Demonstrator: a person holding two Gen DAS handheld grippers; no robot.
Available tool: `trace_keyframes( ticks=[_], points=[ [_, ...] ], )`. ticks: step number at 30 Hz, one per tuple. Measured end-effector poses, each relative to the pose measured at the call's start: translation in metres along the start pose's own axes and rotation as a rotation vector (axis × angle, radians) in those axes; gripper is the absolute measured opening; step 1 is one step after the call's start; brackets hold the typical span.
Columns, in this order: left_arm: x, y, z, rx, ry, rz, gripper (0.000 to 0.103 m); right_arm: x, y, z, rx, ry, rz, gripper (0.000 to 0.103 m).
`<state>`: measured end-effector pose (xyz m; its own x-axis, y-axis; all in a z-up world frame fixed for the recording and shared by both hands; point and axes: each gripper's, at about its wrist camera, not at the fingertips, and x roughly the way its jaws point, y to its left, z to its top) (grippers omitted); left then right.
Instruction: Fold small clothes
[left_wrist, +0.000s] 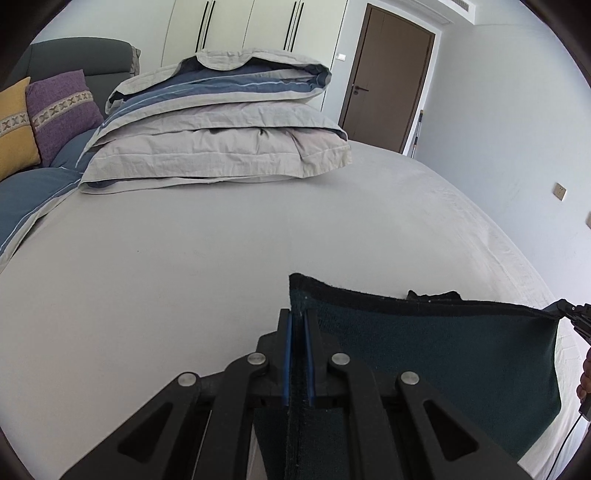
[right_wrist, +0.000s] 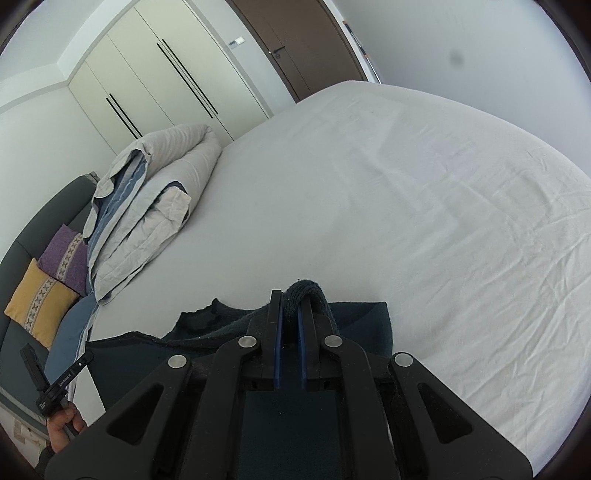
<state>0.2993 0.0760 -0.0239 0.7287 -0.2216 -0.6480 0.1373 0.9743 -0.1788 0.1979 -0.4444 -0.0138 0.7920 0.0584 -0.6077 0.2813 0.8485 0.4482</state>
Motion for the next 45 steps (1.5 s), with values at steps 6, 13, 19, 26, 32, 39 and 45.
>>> trace_keyframes(
  ticks=[6,13,19,26,32,39,45],
  points=[
    [0.044,0.007,-0.009,-0.019,0.055,0.027,0.007,0.06,-0.007,0.014,-0.008,0.04,-0.04,0.005],
    [0.074,0.028,-0.027,-0.11,0.14,0.03,0.02,0.13,-0.03,0.011,0.018,0.178,-0.082,0.007],
    [0.045,0.032,-0.019,-0.115,0.073,0.036,0.044,0.106,-0.05,0.008,0.116,0.096,-0.064,0.053],
    [0.002,0.01,-0.026,-0.08,0.018,-0.022,0.044,0.056,-0.036,-0.002,0.076,0.086,-0.039,0.053],
    [-0.013,-0.028,-0.058,0.034,0.041,-0.053,0.045,0.038,0.016,-0.048,-0.132,0.139,-0.049,0.053],
    [0.017,-0.001,-0.084,-0.036,0.15,-0.082,0.047,0.022,-0.034,-0.095,-0.079,0.162,-0.116,0.032],
    [-0.016,0.006,-0.083,-0.083,0.101,-0.08,0.046,-0.028,-0.053,-0.098,0.033,0.087,-0.128,0.037]
  ],
)
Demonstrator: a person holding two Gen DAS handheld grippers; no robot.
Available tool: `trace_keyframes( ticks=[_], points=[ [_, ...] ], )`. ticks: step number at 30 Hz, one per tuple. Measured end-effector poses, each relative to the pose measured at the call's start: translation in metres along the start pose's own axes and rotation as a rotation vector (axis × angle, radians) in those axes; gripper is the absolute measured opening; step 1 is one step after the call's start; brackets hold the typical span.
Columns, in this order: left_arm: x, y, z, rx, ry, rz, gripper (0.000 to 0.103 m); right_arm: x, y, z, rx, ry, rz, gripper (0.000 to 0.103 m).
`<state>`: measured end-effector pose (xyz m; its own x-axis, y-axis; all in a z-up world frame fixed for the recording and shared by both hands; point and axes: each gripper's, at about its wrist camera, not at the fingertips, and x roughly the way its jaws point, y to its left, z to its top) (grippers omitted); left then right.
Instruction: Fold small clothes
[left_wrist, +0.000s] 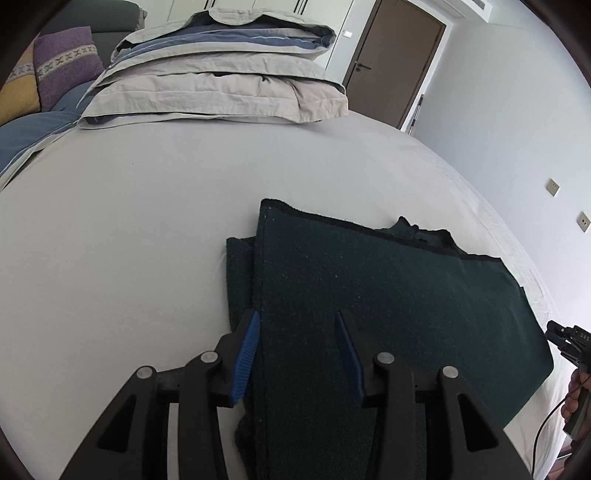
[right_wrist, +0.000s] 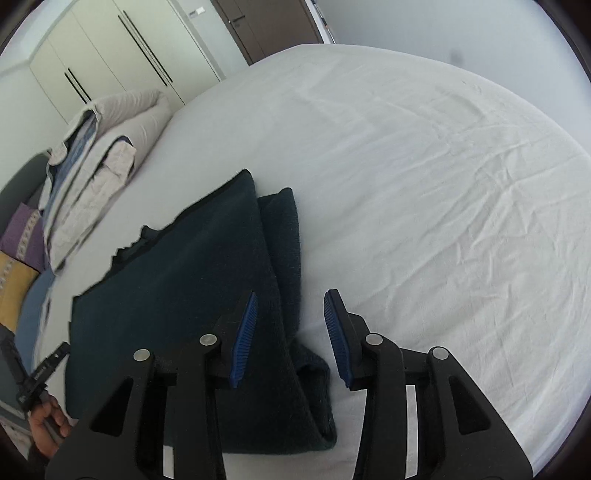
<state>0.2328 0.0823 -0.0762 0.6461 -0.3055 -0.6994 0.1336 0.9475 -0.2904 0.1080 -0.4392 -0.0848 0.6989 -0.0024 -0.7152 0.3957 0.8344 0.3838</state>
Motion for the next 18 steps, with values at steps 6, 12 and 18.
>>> trace_keyframes(
  ticks=[6,12,18],
  points=[
    [-0.026,-0.006,-0.026,0.01,-0.013,-0.013,0.047,-0.021,0.02,-0.016,-0.119,0.008,0.02,0.039],
    [-0.015,0.0,-0.039,0.027,0.047,0.03,0.048,-0.015,0.02,-0.033,-0.12,0.054,-0.029,0.039],
    [-0.01,0.013,-0.041,-0.018,0.088,0.021,0.048,-0.013,0.011,-0.044,-0.121,0.078,-0.025,0.038]
  ],
)
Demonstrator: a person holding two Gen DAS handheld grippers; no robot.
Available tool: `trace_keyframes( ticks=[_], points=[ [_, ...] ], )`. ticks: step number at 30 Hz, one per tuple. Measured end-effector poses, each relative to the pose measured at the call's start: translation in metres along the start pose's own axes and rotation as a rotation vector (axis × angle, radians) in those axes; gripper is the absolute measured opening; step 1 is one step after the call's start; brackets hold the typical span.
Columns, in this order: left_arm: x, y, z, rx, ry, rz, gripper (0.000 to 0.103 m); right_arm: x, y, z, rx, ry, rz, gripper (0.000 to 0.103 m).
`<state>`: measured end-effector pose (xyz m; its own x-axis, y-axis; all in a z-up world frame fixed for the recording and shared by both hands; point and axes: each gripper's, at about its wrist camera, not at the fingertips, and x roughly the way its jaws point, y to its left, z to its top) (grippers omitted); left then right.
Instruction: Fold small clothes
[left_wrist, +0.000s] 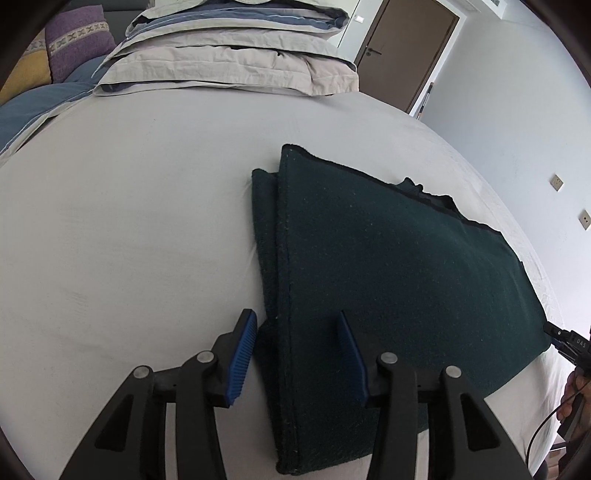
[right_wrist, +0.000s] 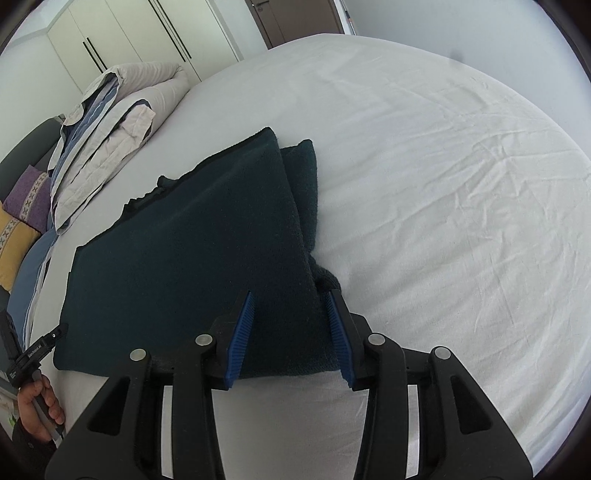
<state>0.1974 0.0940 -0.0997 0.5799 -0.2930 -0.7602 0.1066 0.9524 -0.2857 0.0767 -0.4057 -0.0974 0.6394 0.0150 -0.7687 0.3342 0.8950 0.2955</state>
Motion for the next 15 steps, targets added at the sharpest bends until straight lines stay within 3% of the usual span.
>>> trace_keyframes(
  ticks=[2,3,4,15],
  points=[
    [0.0,-0.002,-0.001,0.008,-0.002,0.007,0.048,-0.002,0.001,-0.001,-0.018,-0.015,-0.035,0.023],
    [0.0,-0.002,-0.001,0.008,-0.005,0.009,0.048,-0.004,-0.001,-0.001,-0.017,-0.018,-0.046,0.01],
    [0.0,-0.002,-0.001,0.009,-0.004,0.011,0.048,-0.005,-0.003,-0.002,-0.009,-0.02,-0.043,0.006],
    [0.001,-0.001,-0.002,0.041,0.011,0.014,0.041,-0.001,-0.018,-0.012,0.035,-0.014,-0.036,0.005]
  ],
)
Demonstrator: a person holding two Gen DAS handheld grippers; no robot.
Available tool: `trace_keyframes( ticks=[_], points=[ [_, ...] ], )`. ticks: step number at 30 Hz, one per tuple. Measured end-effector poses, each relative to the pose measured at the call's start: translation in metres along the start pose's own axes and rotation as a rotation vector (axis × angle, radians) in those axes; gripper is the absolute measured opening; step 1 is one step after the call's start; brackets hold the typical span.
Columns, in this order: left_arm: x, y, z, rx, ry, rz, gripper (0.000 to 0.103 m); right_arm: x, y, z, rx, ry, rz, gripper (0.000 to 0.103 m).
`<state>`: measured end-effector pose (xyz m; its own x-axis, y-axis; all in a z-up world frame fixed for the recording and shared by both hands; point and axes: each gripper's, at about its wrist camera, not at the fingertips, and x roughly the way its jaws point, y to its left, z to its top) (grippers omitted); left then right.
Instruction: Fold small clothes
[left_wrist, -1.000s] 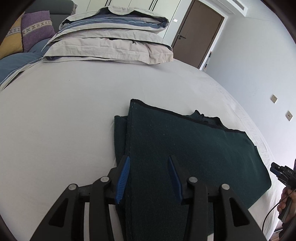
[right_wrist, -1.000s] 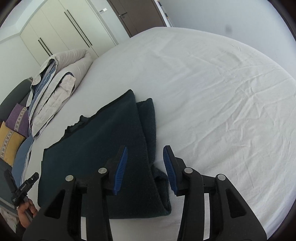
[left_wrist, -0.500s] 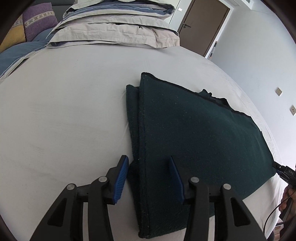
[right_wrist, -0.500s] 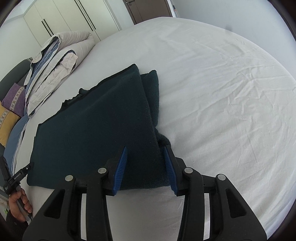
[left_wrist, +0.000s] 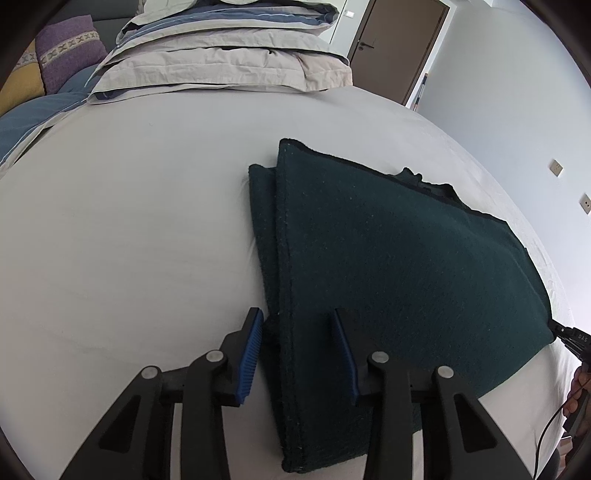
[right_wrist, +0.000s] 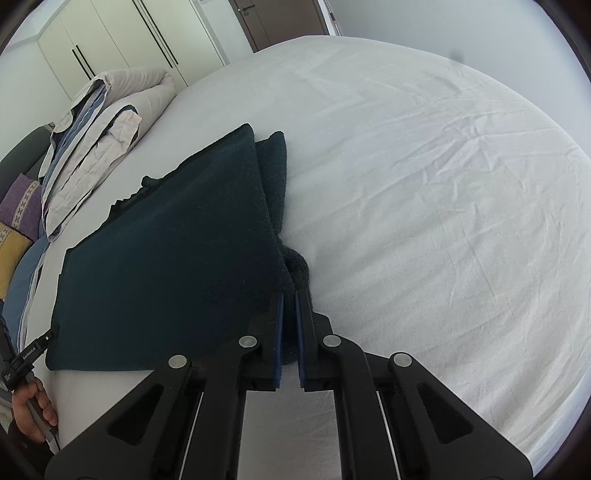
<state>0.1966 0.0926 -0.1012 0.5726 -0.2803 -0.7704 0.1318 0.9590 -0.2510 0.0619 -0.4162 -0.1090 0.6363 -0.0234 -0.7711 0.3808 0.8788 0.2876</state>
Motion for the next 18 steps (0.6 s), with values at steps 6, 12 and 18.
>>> trace_keyframes(
  ticks=[6,12,18],
  points=[
    [-0.025,-0.011,0.005,0.004,-0.068,0.041,0.039,-0.008,-0.006,0.011,0.062,-0.026,0.04,0.013],
    [-0.036,-0.064,0.025,0.135,-0.142,0.005,0.047,-0.043,0.035,0.033,0.063,-0.164,0.185,0.032],
    [0.015,-0.106,0.011,0.2,0.003,-0.033,0.048,0.02,0.139,0.004,0.007,0.147,0.56,0.033]
  ],
)
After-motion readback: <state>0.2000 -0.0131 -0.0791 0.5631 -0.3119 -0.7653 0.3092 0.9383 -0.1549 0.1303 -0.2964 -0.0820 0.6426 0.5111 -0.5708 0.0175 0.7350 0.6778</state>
